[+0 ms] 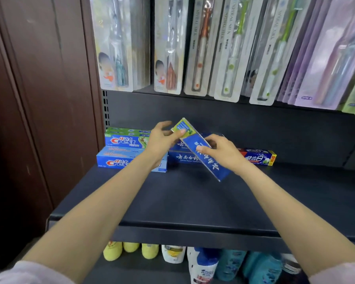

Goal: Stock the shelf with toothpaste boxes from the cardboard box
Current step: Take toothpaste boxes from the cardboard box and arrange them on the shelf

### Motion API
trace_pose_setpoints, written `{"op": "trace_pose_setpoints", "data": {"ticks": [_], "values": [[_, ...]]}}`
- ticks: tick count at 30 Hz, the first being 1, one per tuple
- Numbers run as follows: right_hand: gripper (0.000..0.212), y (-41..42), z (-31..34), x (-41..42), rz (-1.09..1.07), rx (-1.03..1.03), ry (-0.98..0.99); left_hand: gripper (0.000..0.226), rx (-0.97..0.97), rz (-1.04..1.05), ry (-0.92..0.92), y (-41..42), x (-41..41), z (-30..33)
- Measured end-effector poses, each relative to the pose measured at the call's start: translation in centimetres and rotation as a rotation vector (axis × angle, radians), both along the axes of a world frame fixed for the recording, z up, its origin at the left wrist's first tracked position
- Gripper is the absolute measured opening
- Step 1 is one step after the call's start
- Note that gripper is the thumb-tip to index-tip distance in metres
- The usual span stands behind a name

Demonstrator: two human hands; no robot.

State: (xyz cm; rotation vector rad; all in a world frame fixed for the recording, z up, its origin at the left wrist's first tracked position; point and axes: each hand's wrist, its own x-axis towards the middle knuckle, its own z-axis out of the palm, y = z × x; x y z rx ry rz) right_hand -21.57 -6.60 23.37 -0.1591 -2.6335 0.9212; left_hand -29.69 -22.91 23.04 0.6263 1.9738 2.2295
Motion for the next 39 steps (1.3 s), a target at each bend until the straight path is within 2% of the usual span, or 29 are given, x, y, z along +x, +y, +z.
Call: {"op": "trace_pose_setpoints", "data": {"ticks": [2,4,6,7,10,12,14,16,17,19,22,24,26,28,30,35,39], "values": [[0.031,-0.6,-0.2,0.0,-0.011,-0.262,0.018,0.052,-0.062,-0.078,-0.027,0.0,0.6,0.6],[0.032,-1.2,-0.6,-0.3,-0.053,-0.481,0.051,0.032,-0.339,-0.258,-0.004,-0.1,1.6,0.7],[0.042,-1.4,-1.1,-0.5,-0.117,-0.531,0.09,0.023,-0.547,-0.453,-0.009,-0.2,2.9,0.5],[0.047,-1.4,-1.2,-0.6,-0.155,-0.511,0.102,0.026,-0.56,-0.494,-0.01,0.0,3.1,0.3],[0.054,-1.2,-1.3,-0.4,-0.296,-0.315,0.188,0.035,-0.488,-0.42,0.052,0.2,3.1,0.2],[0.073,-1.1,-0.6,0.5,-0.342,0.002,0.338,0.038,-0.546,-0.325,0.214,0.1,2.5,0.3],[0.086,-0.7,0.2,1.1,-0.259,0.374,0.422,0.05,-0.657,-0.279,0.373,-0.3,1.8,0.5],[0.084,-0.2,1.2,1.3,-0.087,0.668,0.267,0.051,-0.735,-0.299,0.457,-0.6,1.0,0.7],[0.079,0.0,1.5,1.2,-0.022,0.743,0.132,0.05,-0.76,-0.32,0.478,-0.7,0.7,0.9],[0.063,0.0,1.7,1.1,0.03,0.686,-0.095,0.047,-0.786,-0.344,0.508,-0.7,0.5,1.2],[0.046,-0.5,1.2,0.7,-0.015,0.473,-0.12,0.049,-0.749,-0.233,0.54,-0.6,-0.2,1.1],[0.045,-0.5,0.7,0.4,-0.076,0.502,-0.081,0.059,-0.808,-0.087,0.63,-0.9,-1.0,0.6],[0.047,-0.3,0.3,-0.2,-0.122,0.561,-0.075,0.071,-0.976,0.032,0.691,-1.8,-1.7,-0.6],[0.047,-0.3,-0.2,-0.7,-0.138,0.589,-0.079,0.073,-1.152,0.088,0.693,-2.9,-2.0,-2.0],[0.049,-0.6,-0.8,-1.2,-0.147,0.621,-0.088,0.068,-1.245,0.125,0.693,-3.5,-2.2,-3.0],[0.046,-1.8,-2.7,-2.4,-0.16,0.681,-0.053,0.059,-1.266,0.125,0.656,-3.9,-3.0,-3.5],[0.037,-2.4,-4.6,-3.1,-0.159,0.791,0.003,0.058,-1.291,0.106,0.655,-3.9,-3.4,-4.2]]}}
